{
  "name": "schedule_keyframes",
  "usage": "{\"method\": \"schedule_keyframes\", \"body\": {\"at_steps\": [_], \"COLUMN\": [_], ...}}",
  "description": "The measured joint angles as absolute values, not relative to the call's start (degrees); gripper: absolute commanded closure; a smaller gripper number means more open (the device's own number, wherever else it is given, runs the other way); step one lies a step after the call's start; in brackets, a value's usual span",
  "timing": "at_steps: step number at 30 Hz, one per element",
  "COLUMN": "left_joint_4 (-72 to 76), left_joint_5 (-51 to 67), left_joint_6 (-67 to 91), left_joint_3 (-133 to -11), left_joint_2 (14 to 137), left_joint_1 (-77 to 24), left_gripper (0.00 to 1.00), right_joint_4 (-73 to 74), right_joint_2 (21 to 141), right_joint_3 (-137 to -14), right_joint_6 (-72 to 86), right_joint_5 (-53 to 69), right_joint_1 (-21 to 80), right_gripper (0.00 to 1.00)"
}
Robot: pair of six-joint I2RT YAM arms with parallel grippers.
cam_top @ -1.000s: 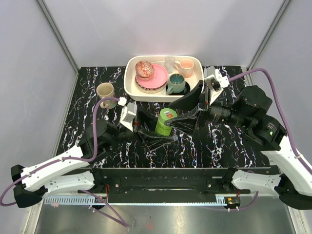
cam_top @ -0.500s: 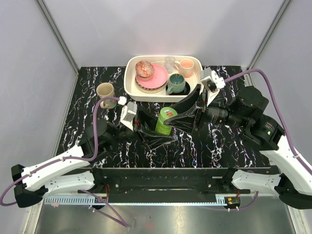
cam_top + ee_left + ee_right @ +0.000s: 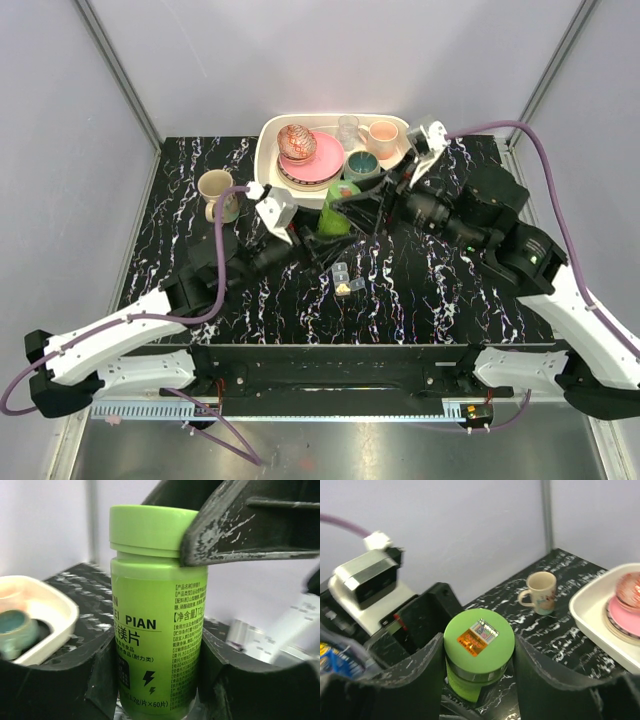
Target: Sort the pills into containers
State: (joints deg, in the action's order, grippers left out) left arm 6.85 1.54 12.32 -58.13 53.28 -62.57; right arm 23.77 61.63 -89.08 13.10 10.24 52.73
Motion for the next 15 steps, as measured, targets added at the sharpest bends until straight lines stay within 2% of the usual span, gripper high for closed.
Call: {"method": "schedule_keyframes", "body": {"at_steps": [4,6,8,9,11,12,15], "left_joint_4": [4.84,4.36,3.92,3.95,4.21,4.34,4.45], "left_joint_5": [-9.89,-14.46,-18.02,-18.76,-19.55,-19.55,-18.46], "left_joint_6": [6.52,4.27,2.42,1.98,1.34,1.28,2.15], "left_joint_3": [-62.15,-64.25,-66.46,-66.94,-67.26,-67.26,-67.24], "left_joint_2": [57.3,59.61,61.82,62.3,62.63,62.57,61.95], "left_joint_1": [-62.65,-62.65,-62.65,-62.63,-62.54,-62.54,-62.52], "left_gripper": [1.0,1.0,1.0,1.0,1.0,1.0,1.0], "right_joint_4": [23.86,23.92,24.34,24.64,25.5,25.82,26.26], "right_joint_2": [65.6,67.51,69.25,69.89,70.96,71.24,71.18], "right_joint_3": [-92.07,-93.8,-95.7,-96.57,-98.3,-98.87,-99.42], "right_joint_6": [14.9,15.77,16.32,16.4,16.53,16.47,16.4], "right_joint_5": [0.67,-3.51,-6.55,-7.14,-7.62,-7.44,-4.75], "right_joint_1": [52.71,52.71,52.69,52.66,52.64,52.64,52.62], "right_gripper": [0.96,0.87,0.71,0.53,0.39,0.29,0.23]}}
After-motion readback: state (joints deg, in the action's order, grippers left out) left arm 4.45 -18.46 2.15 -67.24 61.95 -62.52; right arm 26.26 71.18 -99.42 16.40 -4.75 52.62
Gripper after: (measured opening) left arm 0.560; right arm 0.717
